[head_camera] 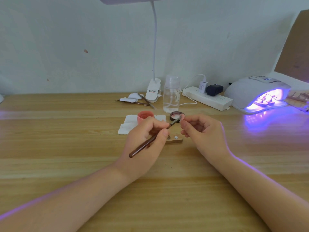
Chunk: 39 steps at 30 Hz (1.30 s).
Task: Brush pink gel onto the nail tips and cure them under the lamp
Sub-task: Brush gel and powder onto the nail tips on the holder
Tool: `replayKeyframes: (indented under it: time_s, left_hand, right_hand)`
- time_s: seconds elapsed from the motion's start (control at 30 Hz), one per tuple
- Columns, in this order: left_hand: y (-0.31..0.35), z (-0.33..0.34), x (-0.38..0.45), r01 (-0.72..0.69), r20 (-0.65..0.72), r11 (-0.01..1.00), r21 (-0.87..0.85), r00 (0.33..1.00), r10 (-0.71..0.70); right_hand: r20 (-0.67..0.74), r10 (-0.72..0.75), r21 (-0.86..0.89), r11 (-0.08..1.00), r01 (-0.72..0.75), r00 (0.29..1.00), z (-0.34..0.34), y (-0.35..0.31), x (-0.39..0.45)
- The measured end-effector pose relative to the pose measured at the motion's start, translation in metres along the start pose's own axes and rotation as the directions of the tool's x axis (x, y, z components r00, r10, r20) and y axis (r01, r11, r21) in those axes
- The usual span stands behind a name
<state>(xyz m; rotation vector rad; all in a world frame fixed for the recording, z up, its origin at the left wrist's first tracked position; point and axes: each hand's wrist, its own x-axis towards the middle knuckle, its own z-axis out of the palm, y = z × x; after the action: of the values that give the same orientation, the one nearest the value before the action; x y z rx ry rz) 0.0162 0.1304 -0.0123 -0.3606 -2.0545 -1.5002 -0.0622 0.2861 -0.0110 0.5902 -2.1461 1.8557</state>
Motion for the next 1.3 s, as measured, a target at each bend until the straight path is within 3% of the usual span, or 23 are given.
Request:
replayKeyframes:
  time_s: [0.23,0.47,0.7,1.03,1.3]
  left_hand:
    - [-0.002,0.000,-0.001,-0.035,-0.036,0.999,-0.002,0.999,0.035]
    - [-0.004,0.001,-0.001,0.006,0.019,1.000,0.017,1.000,-0.007]
    - [0.004,0.000,-0.003,-0.092,-0.019,0.995,0.045,0.995,0.093]
    - [-0.002,0.001,0.000,0.005,0.012,0.997,0.078,1.000,-0.006]
    - [0.009,-0.001,-0.001,-0.123,-0.011,0.984,0.130,0.992,0.125]
  right_hand:
    - [-0.018,0.017,-0.015,1.000,-0.017,1.000,0.000,0.000,0.000]
    - [-0.015,-0.009,-0.058,0.998,0.008,1.000,0.000,-0.001,-0.001]
    - [-0.046,0.018,-0.078,0.997,-0.021,0.999,-0.001,-0.001,-0.001]
    - [-0.054,-0.098,-0.179,0.980,0.087,0.994,0.000,-0.004,-0.003]
    - [-0.067,-0.099,-0.199,0.976,0.084,0.993,0.000,-0.003,-0.002]
